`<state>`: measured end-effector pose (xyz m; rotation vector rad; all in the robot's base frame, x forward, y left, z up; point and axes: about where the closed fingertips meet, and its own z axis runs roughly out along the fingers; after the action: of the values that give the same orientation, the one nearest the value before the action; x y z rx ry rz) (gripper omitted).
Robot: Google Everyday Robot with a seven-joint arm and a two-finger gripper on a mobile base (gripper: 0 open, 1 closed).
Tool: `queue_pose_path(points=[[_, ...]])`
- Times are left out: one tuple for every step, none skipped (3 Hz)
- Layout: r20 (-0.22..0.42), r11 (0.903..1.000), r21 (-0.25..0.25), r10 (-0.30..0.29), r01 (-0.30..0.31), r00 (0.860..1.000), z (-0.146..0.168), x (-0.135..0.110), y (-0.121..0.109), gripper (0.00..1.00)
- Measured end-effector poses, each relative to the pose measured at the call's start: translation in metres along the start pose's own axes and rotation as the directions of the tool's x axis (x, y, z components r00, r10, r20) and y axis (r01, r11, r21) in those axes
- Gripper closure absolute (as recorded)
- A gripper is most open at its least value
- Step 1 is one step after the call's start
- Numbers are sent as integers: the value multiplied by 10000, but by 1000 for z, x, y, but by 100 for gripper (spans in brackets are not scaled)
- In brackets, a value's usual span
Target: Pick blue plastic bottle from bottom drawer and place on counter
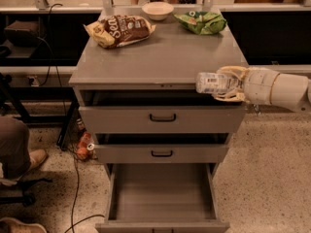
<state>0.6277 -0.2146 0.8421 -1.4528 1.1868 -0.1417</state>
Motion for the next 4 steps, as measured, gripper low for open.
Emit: queue_pose_path(points=[[148,9984,568,36,-44,9999,-8,-9,-26,100],[728,9912,1298,-361,264,9967,-20,-32,-81,100],[810,9961,885,-21,-51,9967,-10,-37,-117,100],[652,9978,-117,666,-660,9957,16,-36,-133,100]])
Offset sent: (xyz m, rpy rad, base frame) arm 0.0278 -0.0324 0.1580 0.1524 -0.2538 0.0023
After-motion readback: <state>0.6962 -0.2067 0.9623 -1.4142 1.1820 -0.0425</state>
